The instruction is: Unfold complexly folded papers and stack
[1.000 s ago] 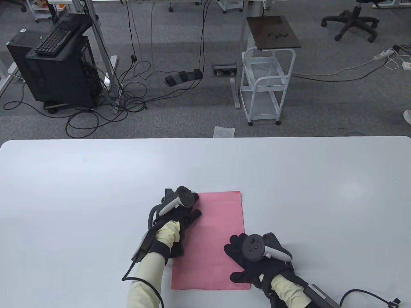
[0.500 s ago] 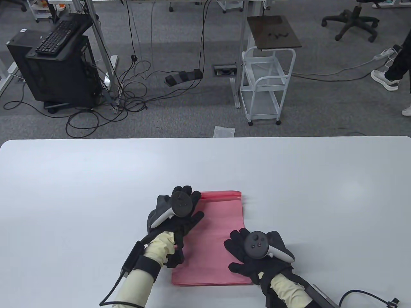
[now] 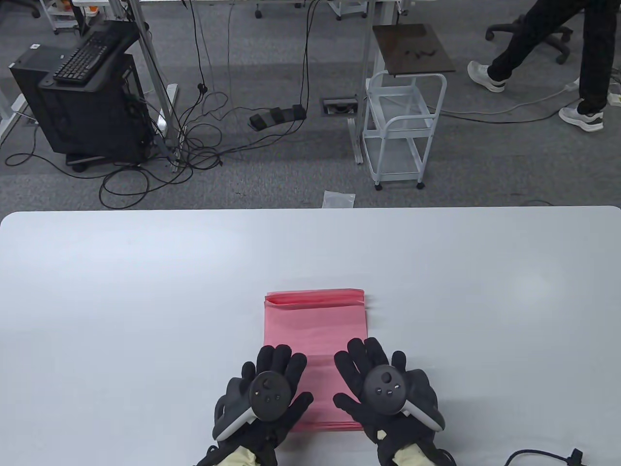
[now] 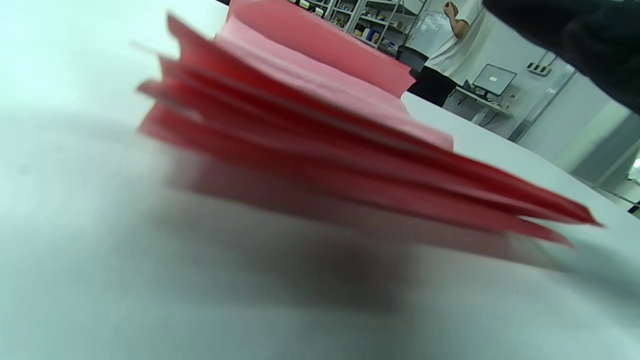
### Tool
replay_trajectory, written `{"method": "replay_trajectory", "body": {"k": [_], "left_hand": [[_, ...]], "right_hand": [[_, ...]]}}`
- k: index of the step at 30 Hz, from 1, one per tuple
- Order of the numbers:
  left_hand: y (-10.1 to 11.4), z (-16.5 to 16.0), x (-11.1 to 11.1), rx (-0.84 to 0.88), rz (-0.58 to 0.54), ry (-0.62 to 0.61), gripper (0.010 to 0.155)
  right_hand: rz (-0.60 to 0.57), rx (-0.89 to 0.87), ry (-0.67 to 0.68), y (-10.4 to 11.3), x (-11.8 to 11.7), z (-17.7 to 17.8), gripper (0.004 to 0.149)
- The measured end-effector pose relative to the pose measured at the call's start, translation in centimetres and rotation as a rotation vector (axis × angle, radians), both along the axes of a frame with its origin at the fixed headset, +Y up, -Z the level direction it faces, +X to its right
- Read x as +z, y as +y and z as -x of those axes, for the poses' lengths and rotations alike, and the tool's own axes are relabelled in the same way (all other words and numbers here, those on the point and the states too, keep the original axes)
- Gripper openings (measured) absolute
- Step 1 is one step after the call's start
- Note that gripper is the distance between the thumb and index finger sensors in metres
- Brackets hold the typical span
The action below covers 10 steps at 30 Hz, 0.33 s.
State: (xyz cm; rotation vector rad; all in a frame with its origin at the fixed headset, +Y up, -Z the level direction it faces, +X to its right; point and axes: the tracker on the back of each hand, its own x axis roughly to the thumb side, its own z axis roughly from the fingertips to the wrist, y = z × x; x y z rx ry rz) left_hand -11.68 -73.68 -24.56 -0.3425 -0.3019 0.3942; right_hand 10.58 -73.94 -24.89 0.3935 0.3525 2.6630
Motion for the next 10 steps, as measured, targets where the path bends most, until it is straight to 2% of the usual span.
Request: {"method": "replay_trajectory", "body": {"k": [2,10], "left_hand": [[0.01,0.01,-0.08,-0.016,0.012,-0.022,0.069],[0.25,-0.09,-0.11,-0.011,-0.031,0.001,0.069]], "right_hand": [[0.070,0.041,0.052,-0.57,-0.22,0.50,0.067],[0.095,-0.003,0.020,-1.06,-0.54,0.08,0.067]]}}
